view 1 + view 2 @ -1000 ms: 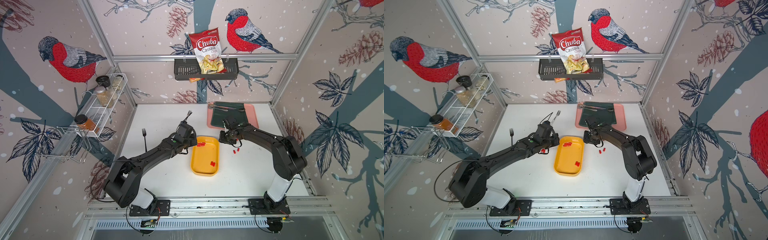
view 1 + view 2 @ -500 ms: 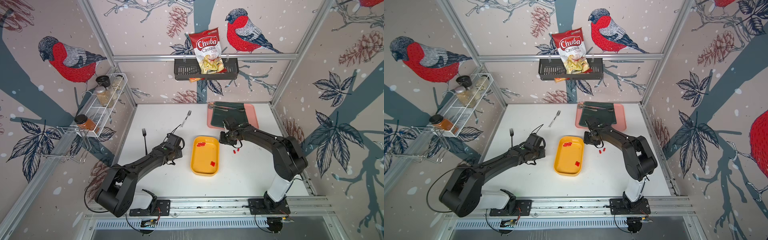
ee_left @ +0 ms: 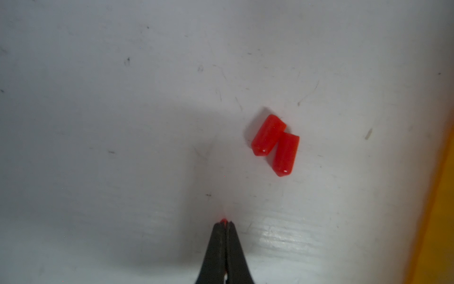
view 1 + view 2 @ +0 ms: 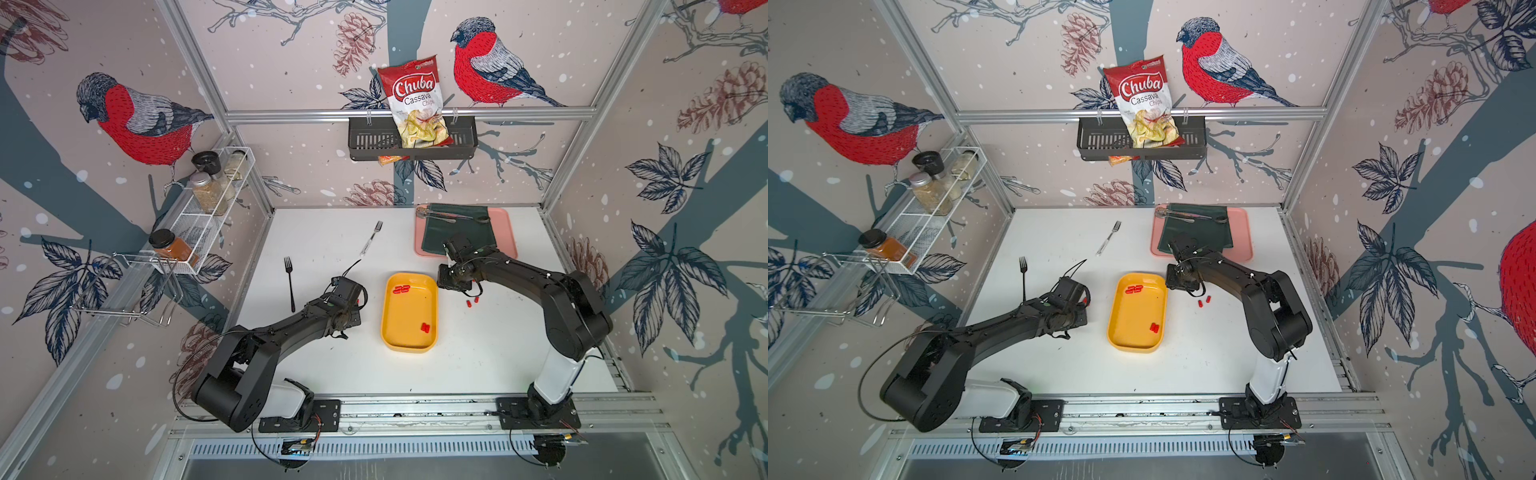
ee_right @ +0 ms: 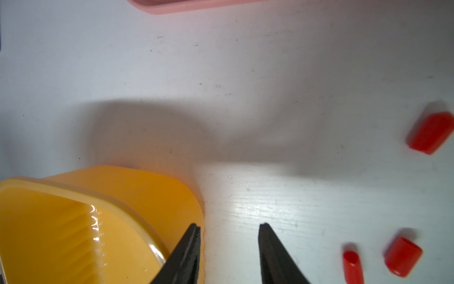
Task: Take the screw protection sleeves out of the storage box
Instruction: Place the screw protection sleeve at the center of the board.
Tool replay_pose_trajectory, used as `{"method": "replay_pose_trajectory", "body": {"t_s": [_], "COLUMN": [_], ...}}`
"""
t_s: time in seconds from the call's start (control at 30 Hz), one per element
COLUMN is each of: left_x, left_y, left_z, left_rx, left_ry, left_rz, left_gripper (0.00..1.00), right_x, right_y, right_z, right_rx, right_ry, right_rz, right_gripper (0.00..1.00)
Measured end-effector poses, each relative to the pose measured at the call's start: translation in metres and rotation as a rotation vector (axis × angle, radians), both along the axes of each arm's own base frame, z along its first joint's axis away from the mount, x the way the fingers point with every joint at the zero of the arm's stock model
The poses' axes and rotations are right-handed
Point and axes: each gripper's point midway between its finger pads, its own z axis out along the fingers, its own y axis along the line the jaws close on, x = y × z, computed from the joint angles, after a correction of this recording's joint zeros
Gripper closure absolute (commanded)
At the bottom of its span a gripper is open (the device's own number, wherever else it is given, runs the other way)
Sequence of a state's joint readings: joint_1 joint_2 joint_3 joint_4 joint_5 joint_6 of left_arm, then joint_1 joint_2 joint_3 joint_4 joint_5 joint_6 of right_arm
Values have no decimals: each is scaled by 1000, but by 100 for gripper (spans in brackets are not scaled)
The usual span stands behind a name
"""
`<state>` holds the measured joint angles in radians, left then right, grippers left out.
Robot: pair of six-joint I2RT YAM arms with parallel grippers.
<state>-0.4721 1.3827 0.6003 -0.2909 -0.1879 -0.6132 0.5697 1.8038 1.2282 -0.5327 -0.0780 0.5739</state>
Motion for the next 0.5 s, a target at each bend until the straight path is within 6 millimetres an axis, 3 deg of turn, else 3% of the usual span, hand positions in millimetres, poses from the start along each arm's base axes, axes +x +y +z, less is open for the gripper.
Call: {"method": "replay_pose_trajectory", "body": {"t_s": [0.5], "left_x": [6], "left_y": [-12], "left_z": [4], "left_rx": [-58], "left_ry": [-45], "left_rz": [-23], "left_gripper": [85], "right_x": [-1], "right_y": [-1], "right_z": [-2], "right_rx": [-7], "right_ry": [3], "right_rz": [0], "right_gripper": [55]}}
